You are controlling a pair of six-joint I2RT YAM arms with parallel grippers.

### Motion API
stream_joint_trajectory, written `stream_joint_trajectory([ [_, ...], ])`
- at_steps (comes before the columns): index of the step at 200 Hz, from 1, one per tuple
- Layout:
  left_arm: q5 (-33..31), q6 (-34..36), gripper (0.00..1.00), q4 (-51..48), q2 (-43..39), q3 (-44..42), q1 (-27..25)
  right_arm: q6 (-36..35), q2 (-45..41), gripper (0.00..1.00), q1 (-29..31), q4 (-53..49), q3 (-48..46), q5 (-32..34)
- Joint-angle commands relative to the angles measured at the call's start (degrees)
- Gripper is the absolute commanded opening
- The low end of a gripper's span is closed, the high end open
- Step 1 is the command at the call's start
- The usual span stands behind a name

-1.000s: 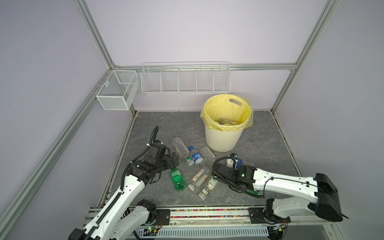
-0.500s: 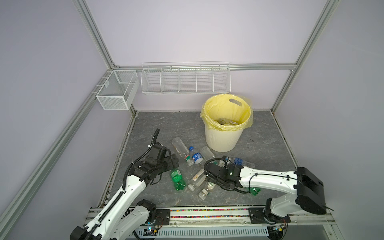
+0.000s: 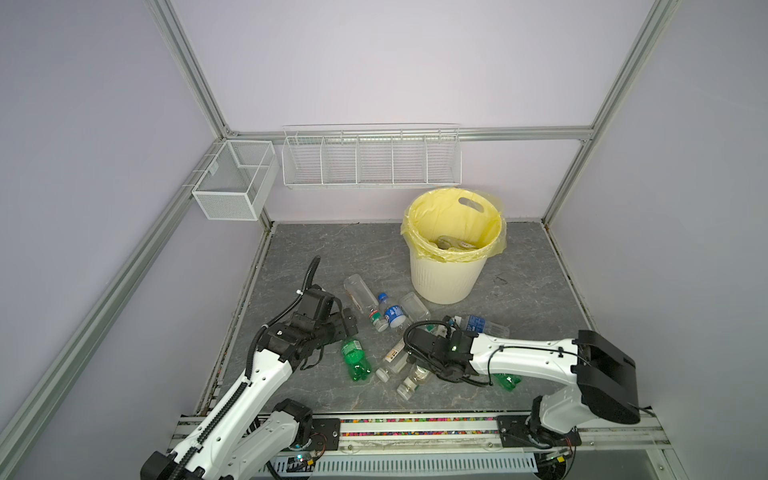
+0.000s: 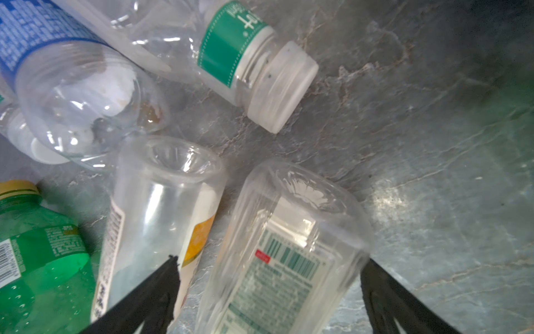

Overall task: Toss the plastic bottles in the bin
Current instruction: 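Close the right gripper on the clear barcode-labelled bottle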

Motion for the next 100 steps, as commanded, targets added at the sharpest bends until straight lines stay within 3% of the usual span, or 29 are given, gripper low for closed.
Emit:
stream_joint_trajectory([
  [1,-1.11,-0.13,0.99,-0.27,-0.06,-0.02,0.25,3.82,0.38,0.93,-0.11,-0.89,-1.22,-0.06],
  [100,-1.01,-0.21,0.99,-0.6,-0.28,0.25,0.25,4.8,0.53,0.71,-0.05,-0.43,-3.2,0.22],
])
